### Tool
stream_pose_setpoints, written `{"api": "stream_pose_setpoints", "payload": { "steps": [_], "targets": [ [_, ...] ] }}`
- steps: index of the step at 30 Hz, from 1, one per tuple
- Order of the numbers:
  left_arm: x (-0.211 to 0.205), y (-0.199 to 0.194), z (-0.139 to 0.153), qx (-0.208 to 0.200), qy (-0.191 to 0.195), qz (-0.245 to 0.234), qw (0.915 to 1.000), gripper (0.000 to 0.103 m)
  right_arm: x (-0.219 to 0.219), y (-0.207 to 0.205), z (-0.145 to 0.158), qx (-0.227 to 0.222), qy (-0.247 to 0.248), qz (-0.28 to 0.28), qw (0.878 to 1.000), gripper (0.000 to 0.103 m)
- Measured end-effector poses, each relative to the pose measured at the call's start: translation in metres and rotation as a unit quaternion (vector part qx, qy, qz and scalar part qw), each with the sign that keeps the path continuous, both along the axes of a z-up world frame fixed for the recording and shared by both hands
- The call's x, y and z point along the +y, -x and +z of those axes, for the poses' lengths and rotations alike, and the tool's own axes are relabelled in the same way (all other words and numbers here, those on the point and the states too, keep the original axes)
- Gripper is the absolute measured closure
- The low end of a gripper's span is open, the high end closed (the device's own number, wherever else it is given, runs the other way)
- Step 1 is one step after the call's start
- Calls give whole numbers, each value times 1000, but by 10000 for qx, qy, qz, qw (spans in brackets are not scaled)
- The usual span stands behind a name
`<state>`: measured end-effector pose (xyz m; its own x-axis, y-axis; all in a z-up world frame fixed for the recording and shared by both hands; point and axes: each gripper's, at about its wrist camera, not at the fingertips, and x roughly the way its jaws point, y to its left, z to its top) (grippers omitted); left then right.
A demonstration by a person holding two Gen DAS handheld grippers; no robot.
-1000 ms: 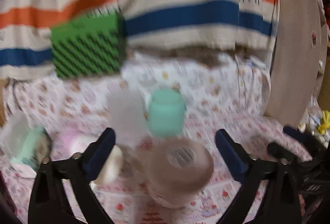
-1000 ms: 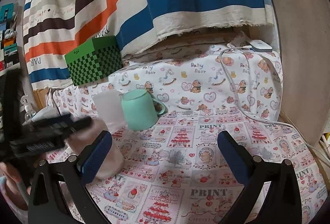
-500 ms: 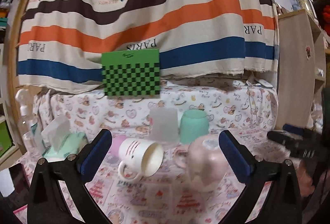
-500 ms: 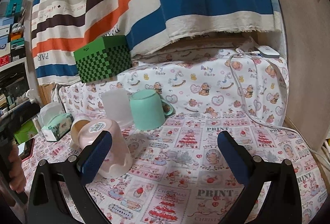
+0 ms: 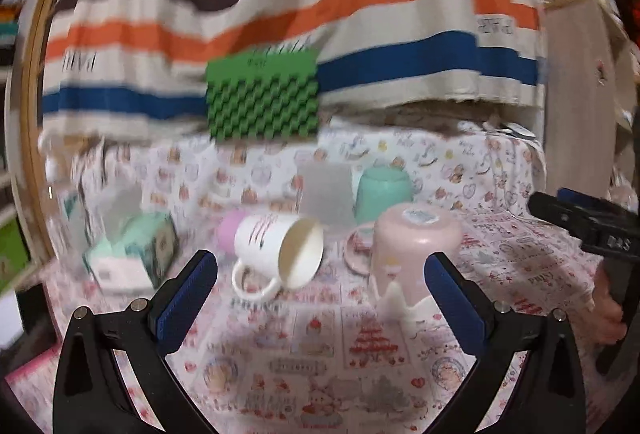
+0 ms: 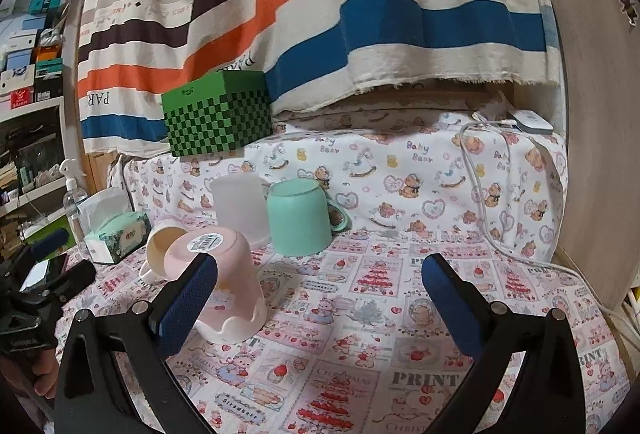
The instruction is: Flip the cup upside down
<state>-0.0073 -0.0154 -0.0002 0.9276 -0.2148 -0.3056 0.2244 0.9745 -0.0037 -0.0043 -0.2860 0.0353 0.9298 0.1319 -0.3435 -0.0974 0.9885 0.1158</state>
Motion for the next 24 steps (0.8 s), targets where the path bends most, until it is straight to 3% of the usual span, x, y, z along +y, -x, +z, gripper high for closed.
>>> {"api": "stream_pose_setpoints", "payload": {
  "steps": [4, 15, 24],
  "targets": [
    [2, 0, -1, -16, -12, 302, 9995, 0, 0, -2, -1, 54, -16, 79, 10000, 0],
    [2, -1, -1, -2, -53, 235, 9997, 0, 0, -3, -1, 102, -12, 62, 9999, 0],
    [1, -3, -2, 55, -65, 238, 9997, 0, 13, 5, -1, -106, 314, 120, 9994, 0]
  ]
}}
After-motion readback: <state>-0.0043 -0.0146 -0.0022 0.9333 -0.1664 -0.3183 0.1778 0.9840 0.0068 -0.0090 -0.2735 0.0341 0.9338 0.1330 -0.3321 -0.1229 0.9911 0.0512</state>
